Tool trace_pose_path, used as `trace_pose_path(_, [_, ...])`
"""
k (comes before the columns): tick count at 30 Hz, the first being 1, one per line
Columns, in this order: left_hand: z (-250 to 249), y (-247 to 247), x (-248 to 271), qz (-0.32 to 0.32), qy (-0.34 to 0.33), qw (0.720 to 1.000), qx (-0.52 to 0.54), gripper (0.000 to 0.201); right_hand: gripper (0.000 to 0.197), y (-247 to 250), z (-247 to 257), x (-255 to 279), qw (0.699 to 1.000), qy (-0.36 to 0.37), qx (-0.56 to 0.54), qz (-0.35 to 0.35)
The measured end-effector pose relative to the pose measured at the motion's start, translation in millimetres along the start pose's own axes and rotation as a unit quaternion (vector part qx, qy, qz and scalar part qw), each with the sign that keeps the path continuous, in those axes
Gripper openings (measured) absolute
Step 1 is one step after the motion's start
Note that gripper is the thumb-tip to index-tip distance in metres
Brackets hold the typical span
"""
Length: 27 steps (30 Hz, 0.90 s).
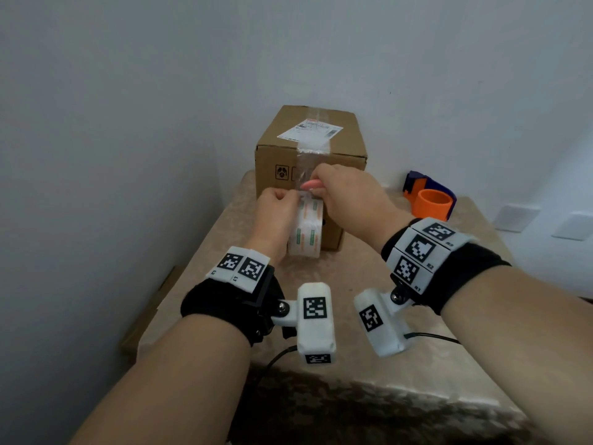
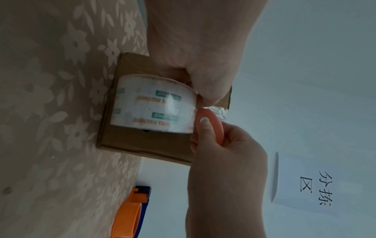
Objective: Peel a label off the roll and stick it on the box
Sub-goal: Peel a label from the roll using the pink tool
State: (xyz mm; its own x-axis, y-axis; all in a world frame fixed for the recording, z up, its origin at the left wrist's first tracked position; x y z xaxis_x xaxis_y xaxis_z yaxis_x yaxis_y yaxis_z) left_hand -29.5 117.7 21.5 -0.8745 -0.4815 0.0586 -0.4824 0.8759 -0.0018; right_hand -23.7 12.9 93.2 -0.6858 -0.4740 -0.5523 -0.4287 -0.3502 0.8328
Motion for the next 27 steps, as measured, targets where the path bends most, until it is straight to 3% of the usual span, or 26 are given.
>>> trace_pose_path(3, [1, -1, -1, -0.002, 0.002, 1.000, 0.009, 0.002, 0.015, -1, 9, -2, 1.000, 0.023, 0.015, 0.004])
trace_pose_path(10, [-1, 2, -7, -0.014, -0.039, 0.999, -0.007, 0.014, 0.016, -3, 24, -10, 0.996, 0.062, 0.050, 0.037])
trace_pose_path(16, [-2, -1, -7, 0.019, -0.058, 0.998, -0.032, 0.025, 0.021, 0, 25, -11, 0.990, 0.072, 0.090, 0.082])
trace_pose_path(22, [-8, 1, -2, 0.010, -0.077, 0.995, -0.060, 0.022, 0.020, 2, 21, -9, 0.980, 0.084, 0.145, 0.105])
trace_pose_path(25, [-3, 2, -1, 0.014, -0.071, 0.994, -0.077, 0.021, 0.019, -2, 3, 2, 0.976, 0.067, 0.158, 0.134])
trace_pose_path(27, [-1, 4, -1, 0.018, -0.066, 0.994, -0.081, 0.018, 0.016, -1, -14, 10, 0.986, 0.028, 0.109, 0.121])
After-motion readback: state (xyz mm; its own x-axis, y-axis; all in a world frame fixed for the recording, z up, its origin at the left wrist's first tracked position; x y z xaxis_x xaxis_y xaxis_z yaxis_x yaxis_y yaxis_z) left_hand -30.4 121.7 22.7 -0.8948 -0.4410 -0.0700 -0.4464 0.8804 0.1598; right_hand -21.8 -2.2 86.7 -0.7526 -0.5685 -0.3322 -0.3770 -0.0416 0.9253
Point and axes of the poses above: each hand's wrist, its own x-axis away from the middle knuckle, its own y-axis out of the back of the hand, z = x × y, the point moved 7 cm from there along -x, towards the middle knuckle, and after that the axes turned 9 degrees about -z, right-handed, at the moved point
